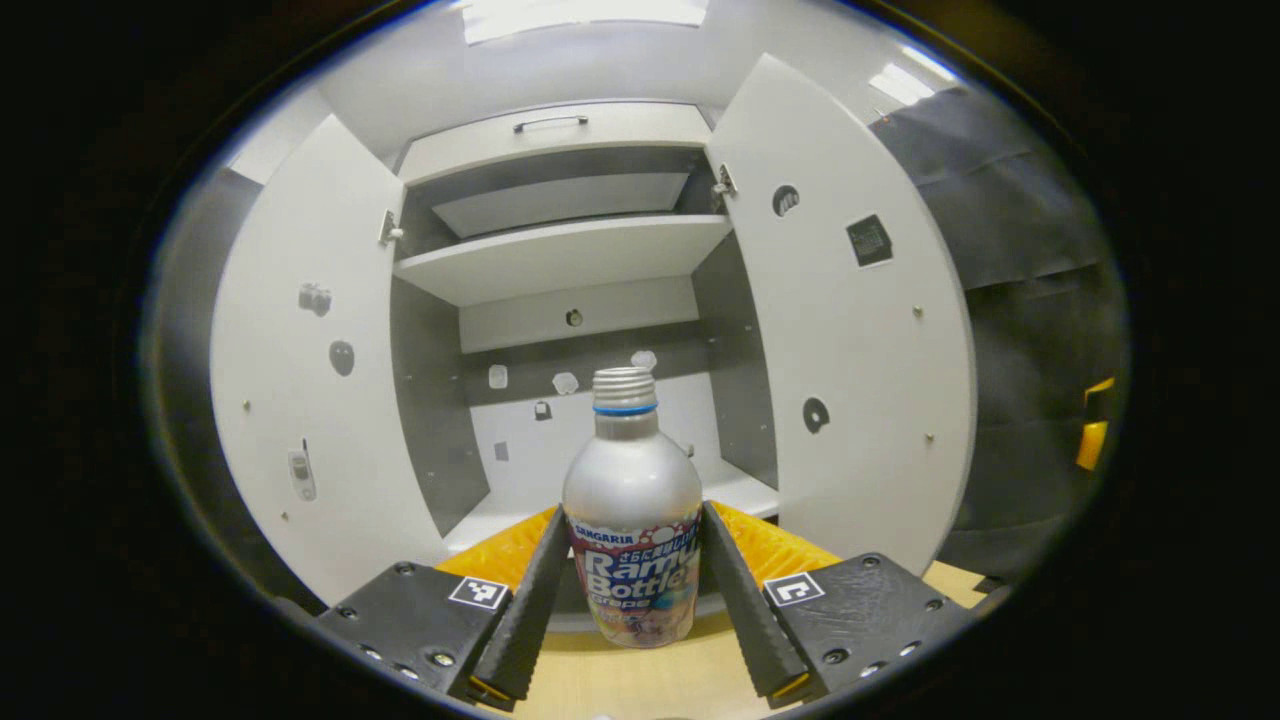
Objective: Grasp the bottle in the cabinet with the left hand and place it on the coaster, then close the right door with the right hand and the left door with the left hand.
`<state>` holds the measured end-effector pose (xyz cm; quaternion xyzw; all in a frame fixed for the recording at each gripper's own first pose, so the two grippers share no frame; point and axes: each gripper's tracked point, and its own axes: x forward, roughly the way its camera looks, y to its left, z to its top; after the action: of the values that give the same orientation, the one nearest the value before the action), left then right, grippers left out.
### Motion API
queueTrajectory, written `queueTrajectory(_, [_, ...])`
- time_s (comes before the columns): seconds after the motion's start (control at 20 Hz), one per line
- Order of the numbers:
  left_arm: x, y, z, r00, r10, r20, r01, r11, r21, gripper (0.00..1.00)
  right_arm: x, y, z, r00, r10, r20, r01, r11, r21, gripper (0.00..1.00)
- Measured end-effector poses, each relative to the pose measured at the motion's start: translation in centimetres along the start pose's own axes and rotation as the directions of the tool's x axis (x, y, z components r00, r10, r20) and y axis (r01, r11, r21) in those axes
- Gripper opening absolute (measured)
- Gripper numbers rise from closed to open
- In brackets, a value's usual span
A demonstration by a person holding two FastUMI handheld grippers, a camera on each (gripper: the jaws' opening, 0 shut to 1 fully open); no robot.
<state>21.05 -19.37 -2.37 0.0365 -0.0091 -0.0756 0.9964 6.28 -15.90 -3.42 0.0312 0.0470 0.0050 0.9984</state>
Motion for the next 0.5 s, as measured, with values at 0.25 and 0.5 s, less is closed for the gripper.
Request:
queueTrajectory(0.25, [-3.2, -1.0, -5.3, 0.998, -0.055, -0.008, 0.055, 0.998, -0.016, 0.81, -0.3, -0.1, -0.4, 0.999, -0.052, -0.011, 0.052, 0.999, 0.0, 0.99])
queueTrajectory(0.5, [-4.9, -1.1, -12.2, 0.995, -0.093, -0.026, 0.092, 0.995, -0.025, 0.78, -0.6, 0.3, 0.3, 0.996, -0.09, -0.005, 0.09, 0.996, 0.003, 0.99])
